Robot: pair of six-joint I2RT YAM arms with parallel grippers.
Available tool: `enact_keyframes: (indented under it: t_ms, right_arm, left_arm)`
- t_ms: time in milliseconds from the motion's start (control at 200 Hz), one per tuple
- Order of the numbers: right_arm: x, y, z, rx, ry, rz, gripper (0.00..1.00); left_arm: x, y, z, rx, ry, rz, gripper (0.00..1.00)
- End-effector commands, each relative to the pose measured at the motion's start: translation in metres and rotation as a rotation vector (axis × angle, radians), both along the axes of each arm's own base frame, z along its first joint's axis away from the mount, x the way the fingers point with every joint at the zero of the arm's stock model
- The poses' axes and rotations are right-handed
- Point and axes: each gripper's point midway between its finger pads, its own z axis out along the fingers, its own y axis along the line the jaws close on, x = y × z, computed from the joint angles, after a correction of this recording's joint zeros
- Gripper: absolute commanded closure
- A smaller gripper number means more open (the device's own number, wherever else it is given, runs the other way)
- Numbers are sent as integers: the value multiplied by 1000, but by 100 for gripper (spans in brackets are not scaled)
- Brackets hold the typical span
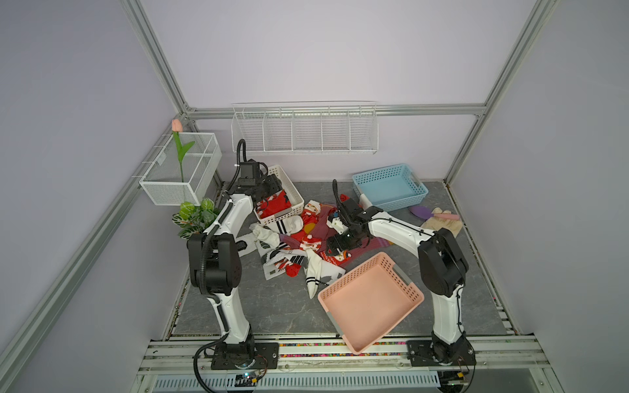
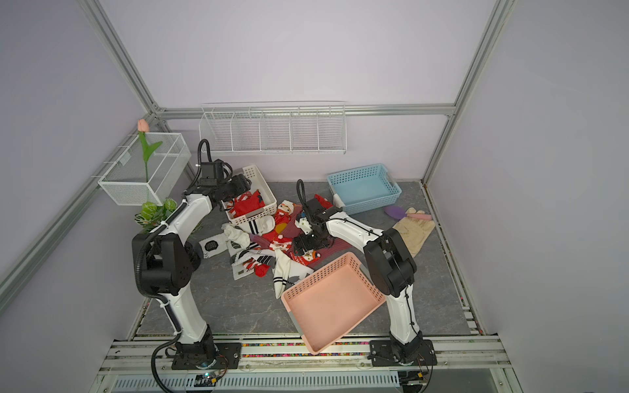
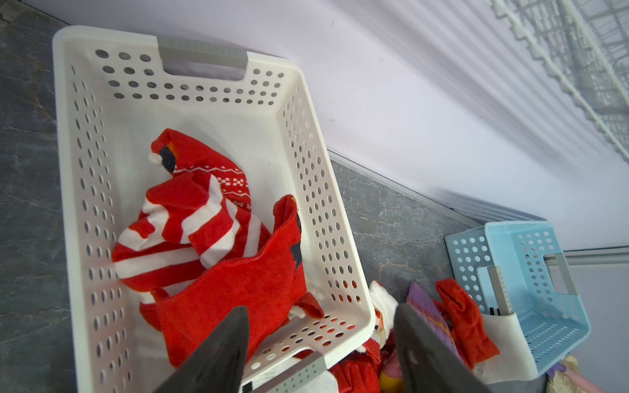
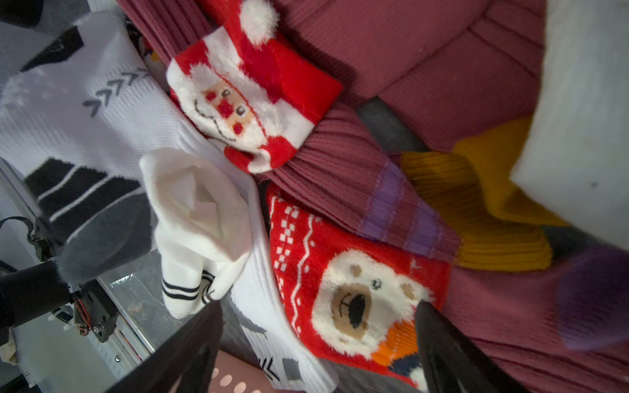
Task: Sort the socks into the basket by color
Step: Pick up the sock from the center of the board.
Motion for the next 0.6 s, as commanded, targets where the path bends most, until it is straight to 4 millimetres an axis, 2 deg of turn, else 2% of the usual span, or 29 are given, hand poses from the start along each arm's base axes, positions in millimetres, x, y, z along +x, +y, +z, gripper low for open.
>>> enact_keyframes:
  t_ms: [0, 150, 410, 595]
  right_arm:
    - [-6, -2, -12, -41, 12, 25, 7]
    - [-7, -2, -13, -52, 5, 30, 0]
    - [-7, 2, -17, -63, -2, 39, 8]
    - [-9, -1, -27, -108, -8, 43, 9]
  left_arm:
    - [-9, -1, 4, -22, -4, -6, 38]
    - [-22, -3, 9, -35, -15, -8, 38]
    - [-54, -19, 9, -40, -5, -43, 38]
    - [-74, -35, 8, -56, -1, -71, 38]
